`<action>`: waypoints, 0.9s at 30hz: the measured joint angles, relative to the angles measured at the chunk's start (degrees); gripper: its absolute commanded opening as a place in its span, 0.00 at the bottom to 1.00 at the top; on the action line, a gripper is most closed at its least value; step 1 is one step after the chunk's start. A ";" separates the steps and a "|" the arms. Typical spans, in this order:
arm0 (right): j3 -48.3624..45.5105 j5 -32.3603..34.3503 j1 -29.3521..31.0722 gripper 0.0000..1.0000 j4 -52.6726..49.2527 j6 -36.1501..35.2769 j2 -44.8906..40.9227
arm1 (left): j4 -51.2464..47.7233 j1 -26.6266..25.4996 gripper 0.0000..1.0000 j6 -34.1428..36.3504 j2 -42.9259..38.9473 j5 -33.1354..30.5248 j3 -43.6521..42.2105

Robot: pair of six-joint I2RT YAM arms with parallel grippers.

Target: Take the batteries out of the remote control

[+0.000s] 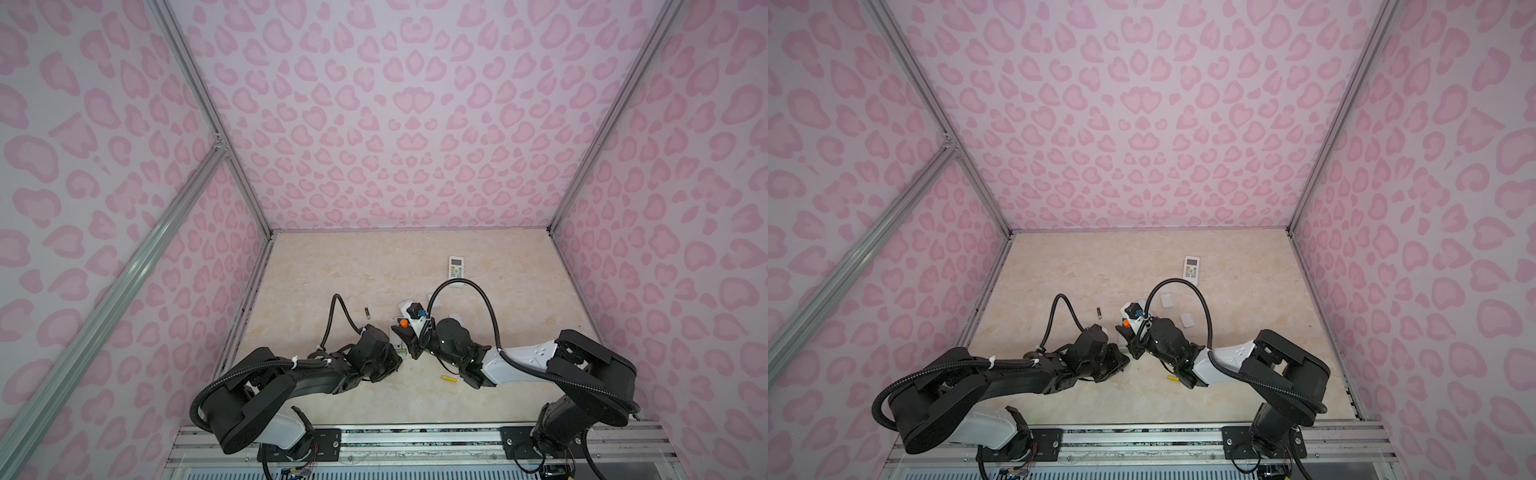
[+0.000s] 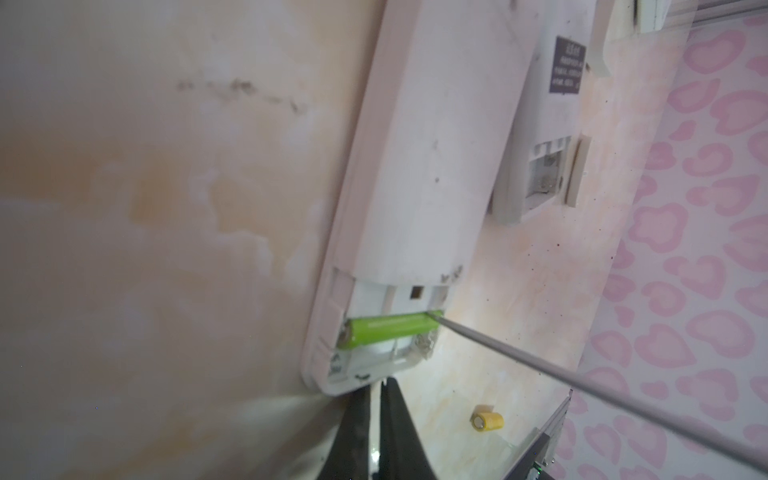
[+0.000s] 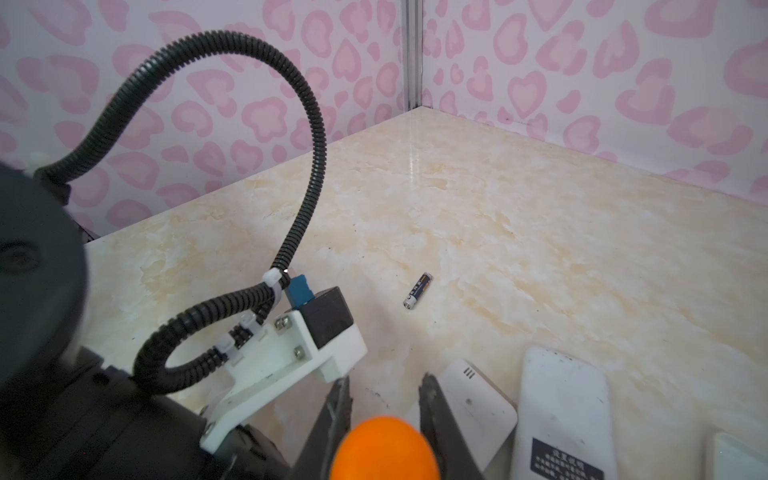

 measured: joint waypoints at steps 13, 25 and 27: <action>4.79 -4.00 -4.90 0.00 -7.52 10.14 1.57 | 0.22 0.39 0.09 -0.17 -0.07 0.04 -0.31; 4.31 -6.05 -3.41 0.00 -9.31 8.90 1.27 | -0.46 1.44 0.09 0.70 -2.54 -0.55 -1.22; 4.22 -6.08 -3.28 0.00 -9.31 8.00 0.98 | -0.66 1.66 0.09 1.07 -3.39 -0.66 -1.49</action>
